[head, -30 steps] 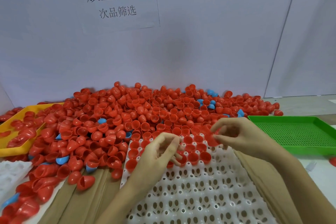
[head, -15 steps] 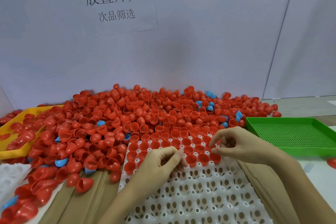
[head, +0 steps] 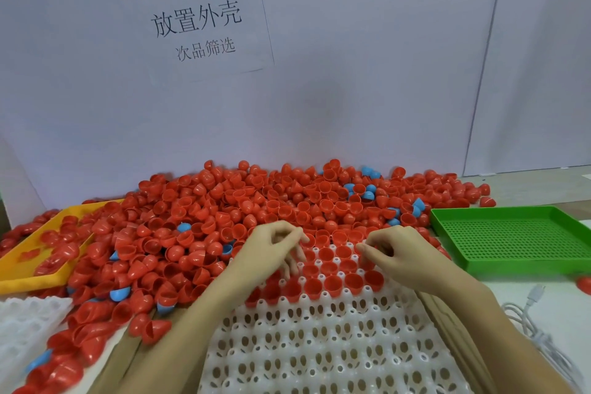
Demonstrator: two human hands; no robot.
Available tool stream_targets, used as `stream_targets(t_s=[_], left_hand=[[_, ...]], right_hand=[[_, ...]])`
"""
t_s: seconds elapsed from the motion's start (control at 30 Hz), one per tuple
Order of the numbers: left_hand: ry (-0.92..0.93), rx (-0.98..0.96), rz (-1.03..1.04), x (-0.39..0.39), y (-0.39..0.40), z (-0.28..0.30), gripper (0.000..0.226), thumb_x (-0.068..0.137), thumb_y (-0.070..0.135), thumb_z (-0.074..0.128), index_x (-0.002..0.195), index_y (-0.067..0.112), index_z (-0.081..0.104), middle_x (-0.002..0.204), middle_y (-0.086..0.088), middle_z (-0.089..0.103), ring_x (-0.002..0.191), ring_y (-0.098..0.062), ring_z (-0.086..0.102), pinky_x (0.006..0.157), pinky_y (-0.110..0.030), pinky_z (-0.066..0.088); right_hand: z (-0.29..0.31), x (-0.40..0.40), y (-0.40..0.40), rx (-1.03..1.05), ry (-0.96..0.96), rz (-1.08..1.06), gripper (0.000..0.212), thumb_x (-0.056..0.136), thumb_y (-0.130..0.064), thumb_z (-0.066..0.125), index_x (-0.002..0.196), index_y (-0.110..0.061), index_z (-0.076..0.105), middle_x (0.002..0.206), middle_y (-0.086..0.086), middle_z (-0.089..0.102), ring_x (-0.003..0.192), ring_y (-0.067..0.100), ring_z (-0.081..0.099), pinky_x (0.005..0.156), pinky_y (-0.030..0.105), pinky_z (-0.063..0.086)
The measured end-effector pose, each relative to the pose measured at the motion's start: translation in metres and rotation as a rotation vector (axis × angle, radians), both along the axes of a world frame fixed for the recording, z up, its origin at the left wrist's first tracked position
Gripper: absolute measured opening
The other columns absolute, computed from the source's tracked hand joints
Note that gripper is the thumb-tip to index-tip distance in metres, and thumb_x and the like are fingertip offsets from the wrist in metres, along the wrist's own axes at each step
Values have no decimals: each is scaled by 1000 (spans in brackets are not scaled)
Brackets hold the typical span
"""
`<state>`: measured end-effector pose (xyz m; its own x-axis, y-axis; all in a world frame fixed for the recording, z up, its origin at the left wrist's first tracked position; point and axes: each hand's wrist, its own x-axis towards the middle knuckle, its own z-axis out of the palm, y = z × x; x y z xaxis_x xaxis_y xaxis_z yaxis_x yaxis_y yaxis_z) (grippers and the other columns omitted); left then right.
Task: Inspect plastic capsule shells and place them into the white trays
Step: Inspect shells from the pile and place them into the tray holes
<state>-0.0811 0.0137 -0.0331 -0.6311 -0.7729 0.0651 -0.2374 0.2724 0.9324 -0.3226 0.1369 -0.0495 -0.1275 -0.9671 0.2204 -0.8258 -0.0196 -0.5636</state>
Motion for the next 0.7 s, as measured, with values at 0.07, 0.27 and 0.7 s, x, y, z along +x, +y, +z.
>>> stream_targets(t_s=[0.07,0.27,0.7], left_hand=[[-68,-285,183,-12,-25,3,8,105,22,62,106,18,69,88,-1,73,69,-13,67,66,-29,56],[-633,-979,74,-26,-92,2,42,100,14,60,141,18,57,140,1,55,128,-22,48,108,-37,41],[-457,-936,298,-24,-90,-12,33,91,-1,70,120,14,66,111,-2,51,104,-20,49,79,-37,56]], right_hand=[[1,0,0,-23,-11,3,33,105,-37,60,76,-26,71,50,-20,56,48,3,48,52,19,39],[0,-2,-1,-88,-24,-1,37,107,-36,58,79,-17,73,52,-10,53,50,5,49,55,20,41],[4,2,0,-107,-15,-4,35,107,-34,58,80,-20,74,58,-27,59,52,2,53,56,17,43]])
